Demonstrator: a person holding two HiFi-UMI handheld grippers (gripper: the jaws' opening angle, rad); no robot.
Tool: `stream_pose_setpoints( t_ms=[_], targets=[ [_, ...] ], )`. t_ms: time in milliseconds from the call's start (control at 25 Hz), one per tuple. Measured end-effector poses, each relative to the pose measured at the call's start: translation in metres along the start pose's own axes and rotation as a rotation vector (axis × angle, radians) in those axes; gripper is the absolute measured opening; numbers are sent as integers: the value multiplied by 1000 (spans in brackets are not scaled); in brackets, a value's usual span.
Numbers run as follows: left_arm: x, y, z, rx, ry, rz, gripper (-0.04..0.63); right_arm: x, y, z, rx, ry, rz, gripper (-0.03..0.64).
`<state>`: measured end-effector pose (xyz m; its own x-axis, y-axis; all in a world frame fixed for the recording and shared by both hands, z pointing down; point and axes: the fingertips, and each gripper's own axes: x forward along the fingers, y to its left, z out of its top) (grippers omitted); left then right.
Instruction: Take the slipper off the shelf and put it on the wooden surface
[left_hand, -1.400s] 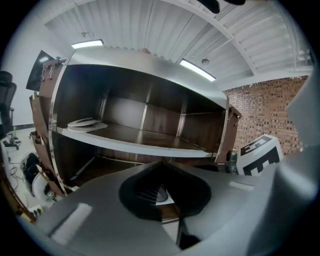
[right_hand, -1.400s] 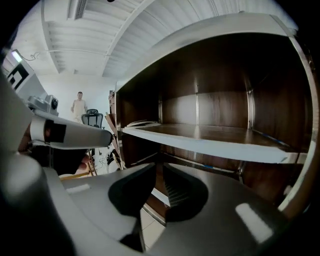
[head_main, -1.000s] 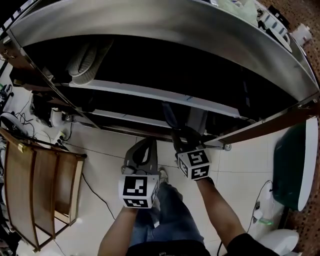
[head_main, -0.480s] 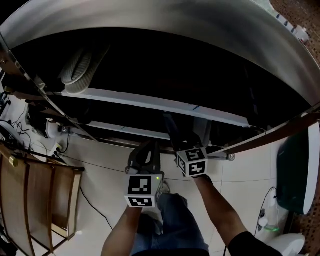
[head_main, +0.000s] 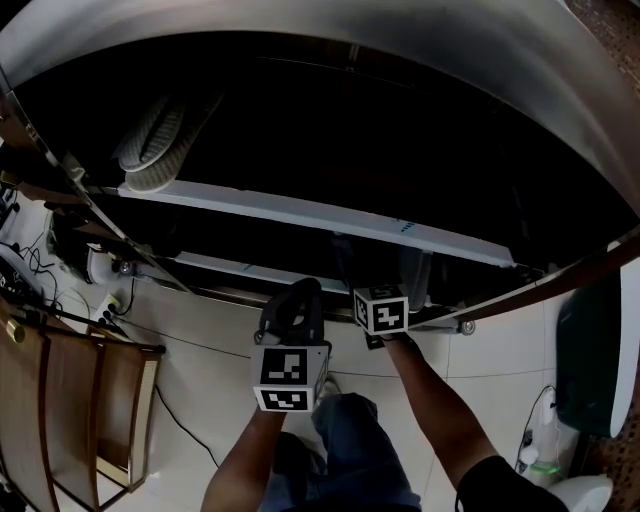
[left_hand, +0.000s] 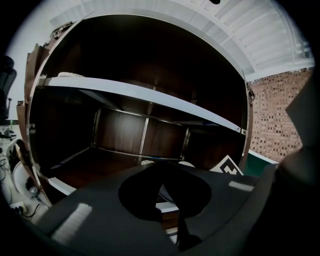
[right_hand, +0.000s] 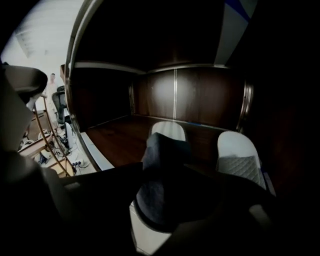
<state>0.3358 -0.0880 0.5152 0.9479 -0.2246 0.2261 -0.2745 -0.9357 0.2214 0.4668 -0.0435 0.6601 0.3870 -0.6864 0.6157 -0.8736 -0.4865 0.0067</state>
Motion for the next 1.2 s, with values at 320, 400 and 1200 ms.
stream_pose_setpoints(
  t_ms=[320, 400, 1200],
  targets=[
    [0, 9, -10, -8, 20, 22, 6, 10, -8, -1, 36, 25, 16, 64],
    [-1, 11, -11, -10, 27, 31, 6, 10, -8, 0, 14, 25, 18, 27],
    [-73, 45, 12, -48, 32, 198, 6, -66, 94, 43, -219, -61, 184, 8]
  ],
)
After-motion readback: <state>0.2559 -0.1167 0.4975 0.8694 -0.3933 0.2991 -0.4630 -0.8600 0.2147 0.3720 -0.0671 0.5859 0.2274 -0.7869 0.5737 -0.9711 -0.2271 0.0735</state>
